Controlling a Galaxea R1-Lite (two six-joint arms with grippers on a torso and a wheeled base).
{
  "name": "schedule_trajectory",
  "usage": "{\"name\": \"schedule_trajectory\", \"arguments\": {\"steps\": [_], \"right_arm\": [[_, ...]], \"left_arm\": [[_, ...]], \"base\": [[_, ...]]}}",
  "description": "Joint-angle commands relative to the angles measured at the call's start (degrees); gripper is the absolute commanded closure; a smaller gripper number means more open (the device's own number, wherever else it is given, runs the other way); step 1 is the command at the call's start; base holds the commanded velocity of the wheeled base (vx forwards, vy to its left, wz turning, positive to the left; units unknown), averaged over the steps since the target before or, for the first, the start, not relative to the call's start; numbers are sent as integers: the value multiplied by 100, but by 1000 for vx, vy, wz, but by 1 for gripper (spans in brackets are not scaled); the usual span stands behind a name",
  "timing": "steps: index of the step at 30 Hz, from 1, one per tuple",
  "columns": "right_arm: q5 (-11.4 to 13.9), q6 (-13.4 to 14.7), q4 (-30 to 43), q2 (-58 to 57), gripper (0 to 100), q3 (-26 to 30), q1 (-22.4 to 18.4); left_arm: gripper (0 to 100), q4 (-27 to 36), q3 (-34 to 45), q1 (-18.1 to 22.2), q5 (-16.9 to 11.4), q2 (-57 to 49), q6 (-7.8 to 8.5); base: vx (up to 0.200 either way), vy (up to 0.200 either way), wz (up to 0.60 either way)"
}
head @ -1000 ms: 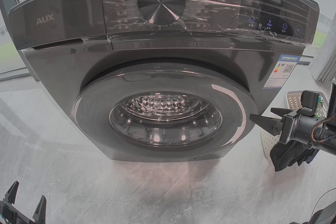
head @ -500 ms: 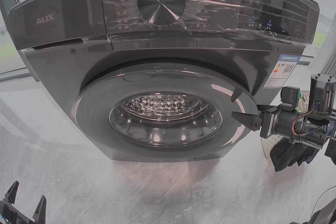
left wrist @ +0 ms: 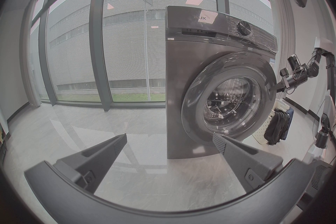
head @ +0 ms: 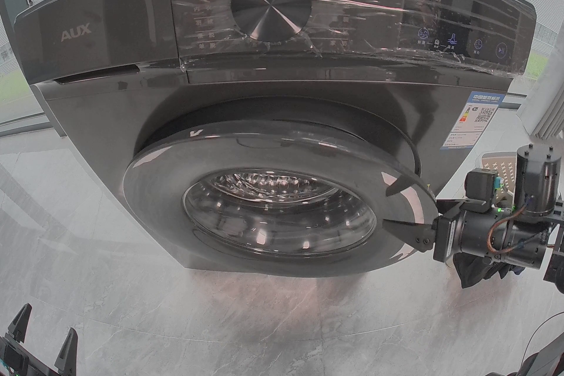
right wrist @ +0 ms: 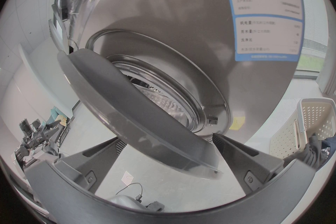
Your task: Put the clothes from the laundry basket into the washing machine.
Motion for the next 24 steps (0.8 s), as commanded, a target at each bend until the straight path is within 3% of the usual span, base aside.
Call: {"name": "schedule_trajectory", "arguments": {"steps": [1, 8, 14, 24], "right_arm": [[67, -51, 8, -648, 0, 486, 56], [85, -227, -27, -587, 0, 390, -58], [111, -218, -44, -174, 0, 161, -5], [225, -227, -36, -587, 0, 697, 258]], "left_arm": [[0, 0, 101, 0, 1, -104, 0], [0, 0, 101, 0, 1, -104, -9], [0, 0, 101, 0, -8, -104, -26], [0, 0, 101, 0, -8, -104, -26]], "base": [[0, 0, 0], [0, 0, 0], [-200, 0, 0], [0, 0, 0]]}}
